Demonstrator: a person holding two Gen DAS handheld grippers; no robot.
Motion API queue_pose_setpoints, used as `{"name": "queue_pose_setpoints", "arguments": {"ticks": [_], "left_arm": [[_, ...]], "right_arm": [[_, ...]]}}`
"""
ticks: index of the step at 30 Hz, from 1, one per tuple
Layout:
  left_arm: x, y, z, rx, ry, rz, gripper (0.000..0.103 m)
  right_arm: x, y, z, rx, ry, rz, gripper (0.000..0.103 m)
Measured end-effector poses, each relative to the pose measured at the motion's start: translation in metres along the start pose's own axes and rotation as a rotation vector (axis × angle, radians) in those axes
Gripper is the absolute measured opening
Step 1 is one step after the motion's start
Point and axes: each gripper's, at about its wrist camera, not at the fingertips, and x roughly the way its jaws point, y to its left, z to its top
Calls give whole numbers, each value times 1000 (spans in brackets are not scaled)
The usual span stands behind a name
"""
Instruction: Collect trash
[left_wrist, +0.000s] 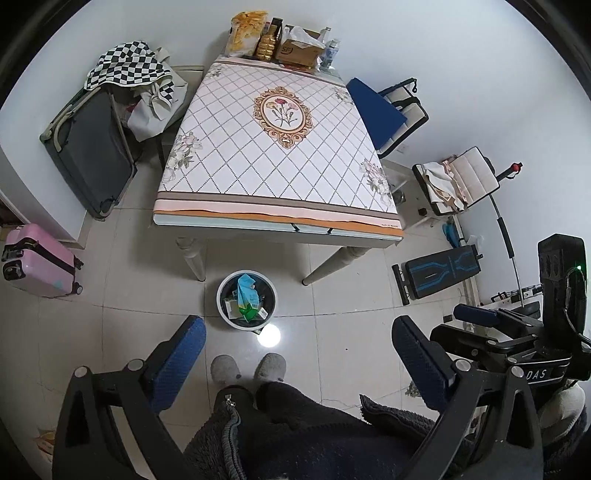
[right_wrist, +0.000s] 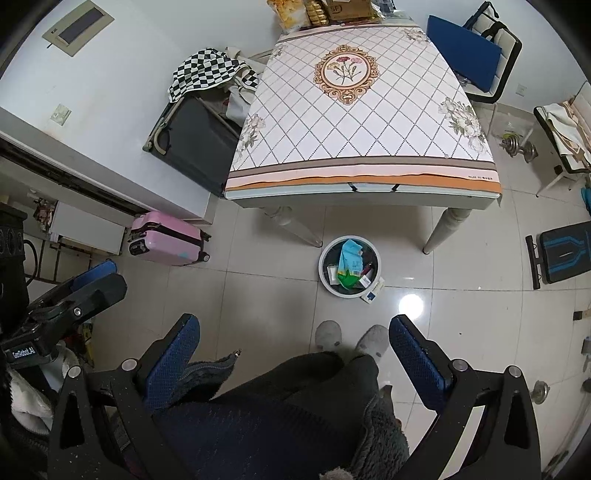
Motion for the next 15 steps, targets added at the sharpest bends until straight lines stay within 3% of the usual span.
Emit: {"name": "queue_pose_setpoints", "arguments": {"ticks": [15], "left_arm": [[9, -10, 1, 28, 35, -16, 103]], "right_arm": [[2, -10, 1, 16, 13, 4, 103]]}}
